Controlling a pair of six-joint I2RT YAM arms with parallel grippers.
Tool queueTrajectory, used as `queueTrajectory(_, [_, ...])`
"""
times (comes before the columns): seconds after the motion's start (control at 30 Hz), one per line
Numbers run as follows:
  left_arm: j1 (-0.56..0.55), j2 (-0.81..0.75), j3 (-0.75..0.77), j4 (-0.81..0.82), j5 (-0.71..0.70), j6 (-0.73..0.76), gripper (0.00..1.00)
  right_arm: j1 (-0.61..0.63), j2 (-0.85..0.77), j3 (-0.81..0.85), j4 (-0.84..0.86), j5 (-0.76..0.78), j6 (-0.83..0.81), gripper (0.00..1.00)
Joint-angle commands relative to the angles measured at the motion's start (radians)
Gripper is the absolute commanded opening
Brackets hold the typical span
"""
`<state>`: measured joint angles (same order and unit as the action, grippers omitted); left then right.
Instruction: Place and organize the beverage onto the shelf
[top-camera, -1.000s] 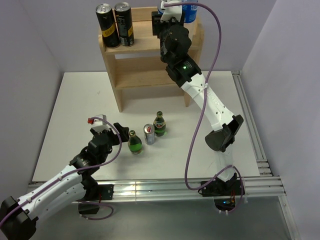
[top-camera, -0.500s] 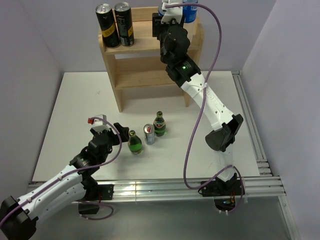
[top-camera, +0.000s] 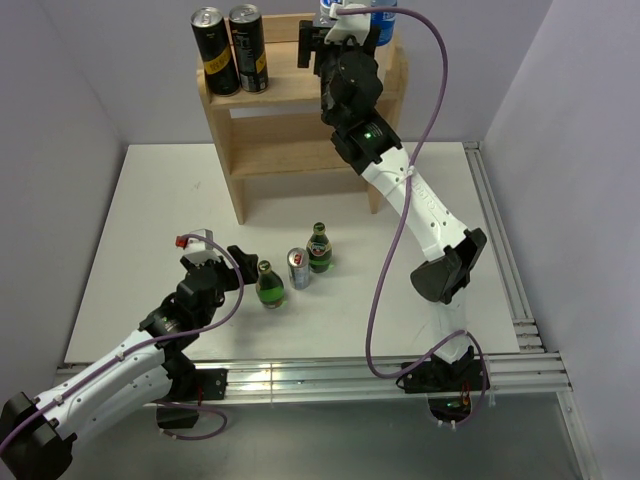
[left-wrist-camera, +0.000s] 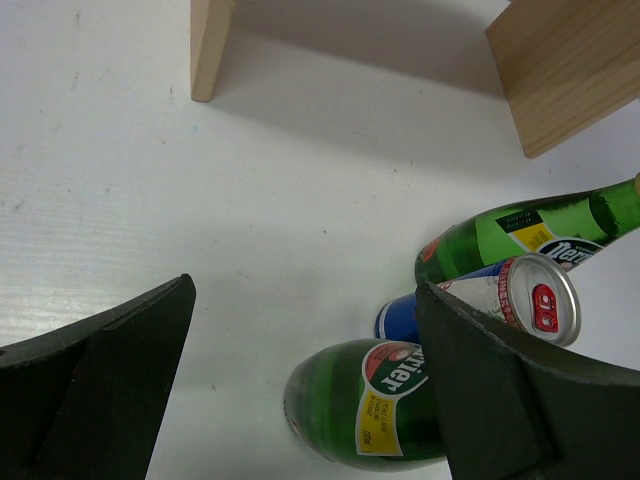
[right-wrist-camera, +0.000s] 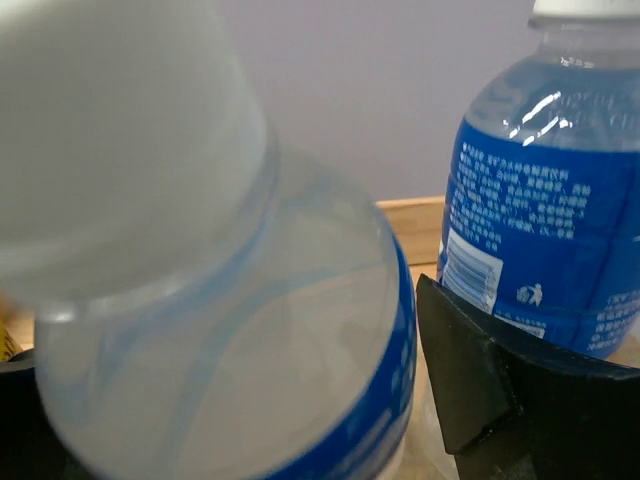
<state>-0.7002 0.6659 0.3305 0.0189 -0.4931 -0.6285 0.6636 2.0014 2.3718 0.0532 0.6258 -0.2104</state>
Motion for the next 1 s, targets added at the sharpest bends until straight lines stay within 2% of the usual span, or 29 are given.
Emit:
queueTrajectory(0.0, [-0.004,-0.005,-0.004,0.035,0.013,0.015,0.99,-0.007,0.010,0.056,0.074,0.009,-0.012,0.88])
queueTrajectory(0.7, [-0.004,-0.003,-0.004,0.033,0.013,0.012,0.99,-0.065,0.108,0.116,0.163,-0.035,-0.001,0.86])
queueTrajectory(0.97, [-0.004,0.001,-0.002,0.035,0.011,0.013,0.99,-0.067,0.076,0.044,0.180,-0.029,0.020,0.86])
